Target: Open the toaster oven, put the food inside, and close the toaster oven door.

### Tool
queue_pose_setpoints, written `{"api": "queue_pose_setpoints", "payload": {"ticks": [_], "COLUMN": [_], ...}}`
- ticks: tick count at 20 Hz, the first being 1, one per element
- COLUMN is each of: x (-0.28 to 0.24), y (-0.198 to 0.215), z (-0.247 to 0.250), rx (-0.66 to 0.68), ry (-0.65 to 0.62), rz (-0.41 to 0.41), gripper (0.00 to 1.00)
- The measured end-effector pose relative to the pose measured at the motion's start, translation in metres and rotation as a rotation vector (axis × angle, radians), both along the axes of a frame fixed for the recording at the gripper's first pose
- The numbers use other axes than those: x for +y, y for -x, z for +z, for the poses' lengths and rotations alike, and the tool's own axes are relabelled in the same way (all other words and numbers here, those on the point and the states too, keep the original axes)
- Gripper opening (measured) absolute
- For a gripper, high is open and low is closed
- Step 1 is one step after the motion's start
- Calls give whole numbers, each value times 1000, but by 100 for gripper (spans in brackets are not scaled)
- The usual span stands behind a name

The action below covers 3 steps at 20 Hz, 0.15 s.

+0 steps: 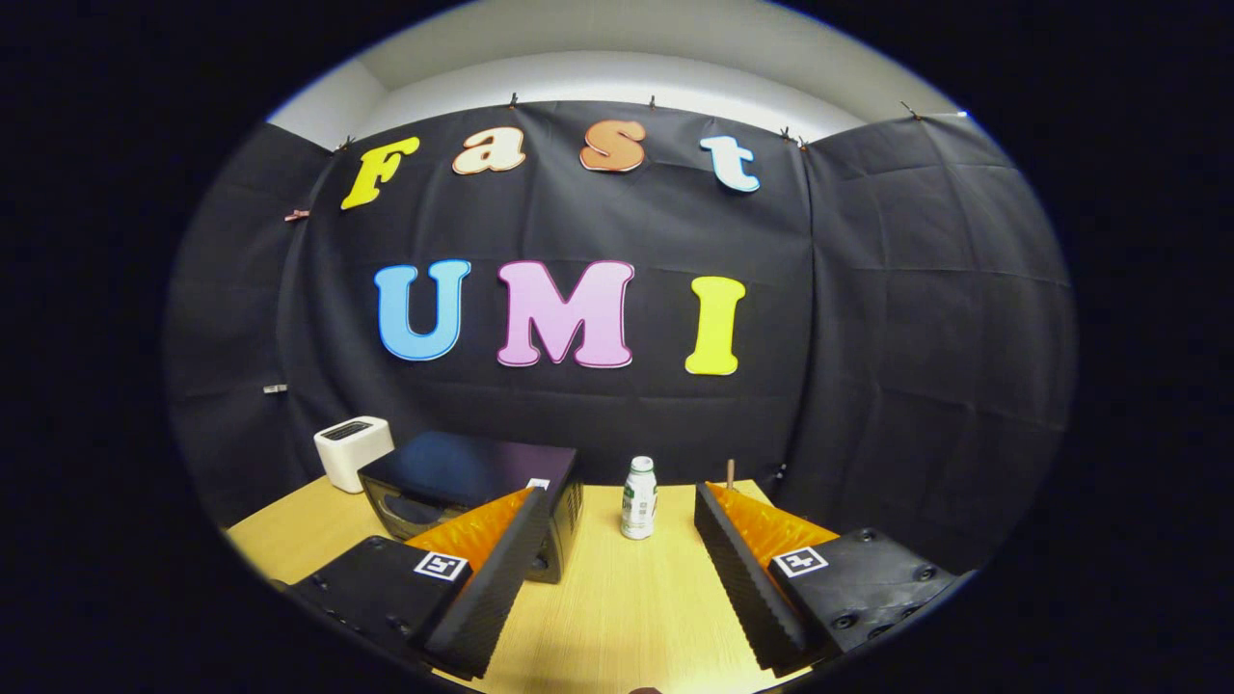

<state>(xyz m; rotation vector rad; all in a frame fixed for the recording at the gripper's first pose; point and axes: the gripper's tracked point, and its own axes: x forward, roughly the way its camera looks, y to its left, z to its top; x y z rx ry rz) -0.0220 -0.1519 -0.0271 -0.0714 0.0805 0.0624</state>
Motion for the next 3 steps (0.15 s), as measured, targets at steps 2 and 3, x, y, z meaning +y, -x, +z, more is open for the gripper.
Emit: {"api": "queue_pose_setpoints", "payload": {"ticks": [2,3], "x": [4,9], "y": [5,8], "z": [-1,2], "rx": [16,9], "ry": [-11,-20], "rz": [7,11], "gripper": [99,99]}}
